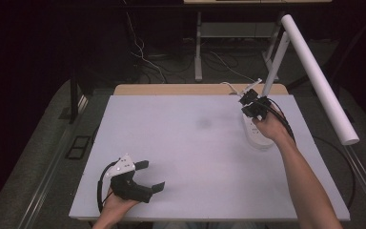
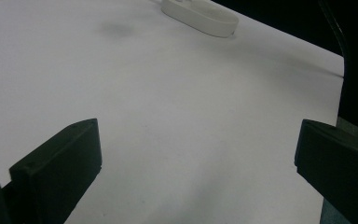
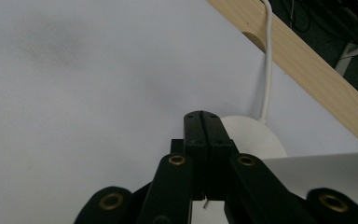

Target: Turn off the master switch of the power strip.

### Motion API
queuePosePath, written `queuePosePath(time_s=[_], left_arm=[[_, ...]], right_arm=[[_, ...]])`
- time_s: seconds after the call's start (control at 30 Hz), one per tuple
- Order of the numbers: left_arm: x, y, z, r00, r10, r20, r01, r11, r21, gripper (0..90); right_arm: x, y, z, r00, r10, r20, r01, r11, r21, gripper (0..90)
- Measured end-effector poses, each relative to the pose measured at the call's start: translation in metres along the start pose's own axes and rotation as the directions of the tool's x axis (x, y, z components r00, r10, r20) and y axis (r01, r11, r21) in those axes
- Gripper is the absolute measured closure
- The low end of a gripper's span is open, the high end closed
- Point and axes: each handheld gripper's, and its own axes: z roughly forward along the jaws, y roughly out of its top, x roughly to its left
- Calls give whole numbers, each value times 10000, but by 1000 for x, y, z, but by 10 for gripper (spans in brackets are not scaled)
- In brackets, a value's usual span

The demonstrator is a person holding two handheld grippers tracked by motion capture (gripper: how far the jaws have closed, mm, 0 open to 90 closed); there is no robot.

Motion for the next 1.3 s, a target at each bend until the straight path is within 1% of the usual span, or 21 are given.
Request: queuePosePath(time_s=[0.07,0.17,0.37,0.53,0.67,0.77,0.83,0.87,0.97,1.03,1.13,1.3], left_arm=[[0,0,0,10000,5,7,-5,10000,1,0],[0,0,0,10000,-15,7,15,10000,6,0],[0,0,-1,10000,-3,13,3,10000,-11,0],[0,0,-1,10000,6,21,-6,10000,0,0],[0,0,-1,10000,28,24,-28,10000,18,0],[0,0,-1,10000,58,20,-58,10000,29,0],[1,0,-1,10000,48,24,-48,10000,21,0],[1,0,-1,10000,48,24,-48,10000,21,0],[0,0,-1,10000,63,18,-63,10000,22,0],[0,0,-1,10000,64,5,-64,10000,47,0],[0,0,-1,10000,82,-1,-82,9999,59,0],[0,0,-1,10000,80,-16,-80,9999,68,0]], right_arm=[[1,3,3,9998,-137,130,136,9999,106,894],[2,7,6,9995,-157,269,150,9995,266,893],[-2,10,12,9991,5,426,-23,9991,426,893],[-6,9,16,9989,149,443,-172,9985,525,893],[-10,7,22,9986,79,518,-113,9977,668,894],[-9,6,26,9985,137,530,-179,9967,793,893],[-9,6,29,9986,62,534,-105,9968,796,894],[-9,6,30,9986,123,507,-165,9964,832,894],[-10,5,35,9986,90,523,-141,9951,982,894],[-11,3,37,9982,123,578,-186,9939,1090,893],[-11,2,42,9979,48,648,-132,9914,1301,893],[-11,0,46,9969,-17,787,-102,9886,1501,893]])
